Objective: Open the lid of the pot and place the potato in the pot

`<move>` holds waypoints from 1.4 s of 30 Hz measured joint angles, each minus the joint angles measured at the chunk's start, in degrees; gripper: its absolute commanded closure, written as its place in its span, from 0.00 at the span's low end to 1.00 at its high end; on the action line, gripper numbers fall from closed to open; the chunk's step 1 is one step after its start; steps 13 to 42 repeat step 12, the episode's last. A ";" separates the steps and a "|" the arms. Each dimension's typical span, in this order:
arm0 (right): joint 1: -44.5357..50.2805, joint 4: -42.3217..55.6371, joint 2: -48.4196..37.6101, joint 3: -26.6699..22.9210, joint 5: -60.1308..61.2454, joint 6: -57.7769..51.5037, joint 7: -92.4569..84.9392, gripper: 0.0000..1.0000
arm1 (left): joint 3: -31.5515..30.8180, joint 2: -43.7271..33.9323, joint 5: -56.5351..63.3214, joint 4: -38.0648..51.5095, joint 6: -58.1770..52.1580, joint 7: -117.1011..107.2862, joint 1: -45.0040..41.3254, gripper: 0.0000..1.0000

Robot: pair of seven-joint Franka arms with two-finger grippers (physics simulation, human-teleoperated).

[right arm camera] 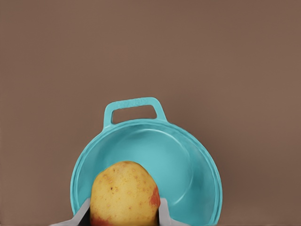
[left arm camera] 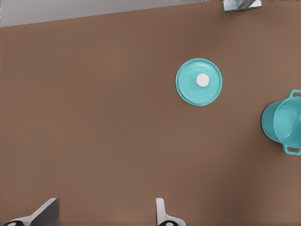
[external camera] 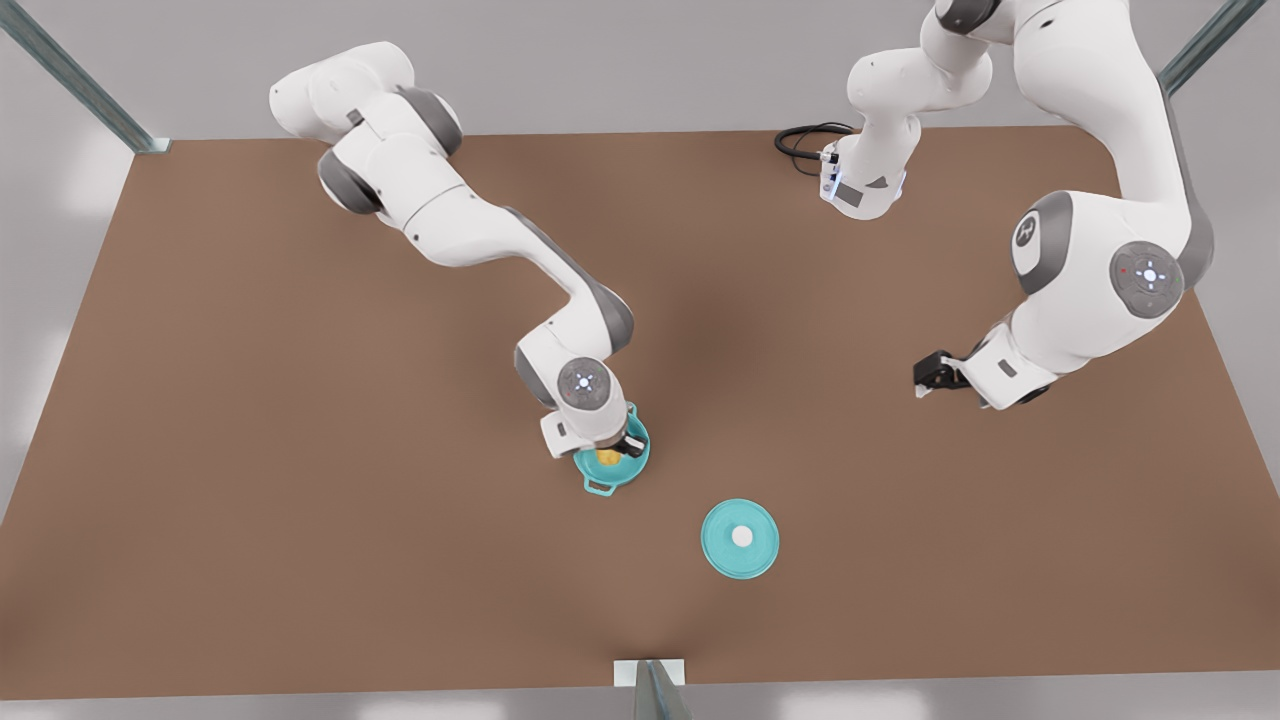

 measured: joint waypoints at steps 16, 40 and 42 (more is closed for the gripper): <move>-34.08 -3.65 -17.38 -0.87 -2.01 -13.93 -6.74 0.00 | -0.36 0.14 0.71 0.11 1.06 -1.48 -0.20 0.00; -34.08 -3.65 -17.38 -0.87 -2.01 -13.93 -6.74 0.00 | -0.36 0.14 0.71 0.11 1.06 -1.48 -0.20 0.00; -34.08 -3.65 -17.38 -0.87 -2.01 -13.93 -6.74 0.00 | -0.36 0.14 0.71 0.11 1.06 -1.48 -0.20 0.00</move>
